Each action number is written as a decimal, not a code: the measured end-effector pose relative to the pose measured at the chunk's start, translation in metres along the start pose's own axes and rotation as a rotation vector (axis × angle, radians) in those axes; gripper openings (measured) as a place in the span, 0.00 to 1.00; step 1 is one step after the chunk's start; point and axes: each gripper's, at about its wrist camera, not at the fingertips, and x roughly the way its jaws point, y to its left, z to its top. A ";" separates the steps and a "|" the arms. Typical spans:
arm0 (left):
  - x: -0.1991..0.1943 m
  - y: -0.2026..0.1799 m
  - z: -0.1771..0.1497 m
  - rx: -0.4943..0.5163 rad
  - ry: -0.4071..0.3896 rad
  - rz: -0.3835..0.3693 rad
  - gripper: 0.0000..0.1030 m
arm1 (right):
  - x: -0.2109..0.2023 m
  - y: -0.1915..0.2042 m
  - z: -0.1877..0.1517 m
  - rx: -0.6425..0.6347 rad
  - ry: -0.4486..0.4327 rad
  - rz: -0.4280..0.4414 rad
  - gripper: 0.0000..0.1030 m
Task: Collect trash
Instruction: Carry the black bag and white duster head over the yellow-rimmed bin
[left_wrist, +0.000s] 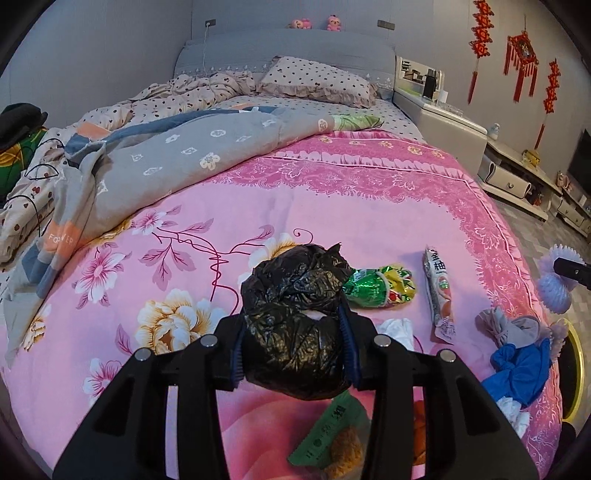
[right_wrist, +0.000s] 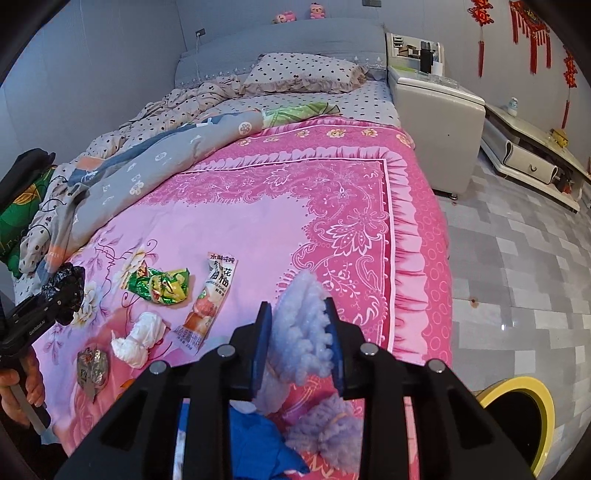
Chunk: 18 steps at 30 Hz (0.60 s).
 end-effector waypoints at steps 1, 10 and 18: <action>-0.008 -0.004 0.000 0.006 -0.005 -0.002 0.38 | -0.008 -0.002 -0.002 -0.001 -0.007 0.001 0.26; -0.063 -0.047 -0.001 0.038 -0.038 -0.078 0.38 | -0.070 -0.020 -0.021 0.007 -0.051 0.022 0.26; -0.090 -0.100 -0.002 0.057 -0.052 -0.156 0.38 | -0.116 -0.048 -0.033 0.043 -0.111 0.003 0.26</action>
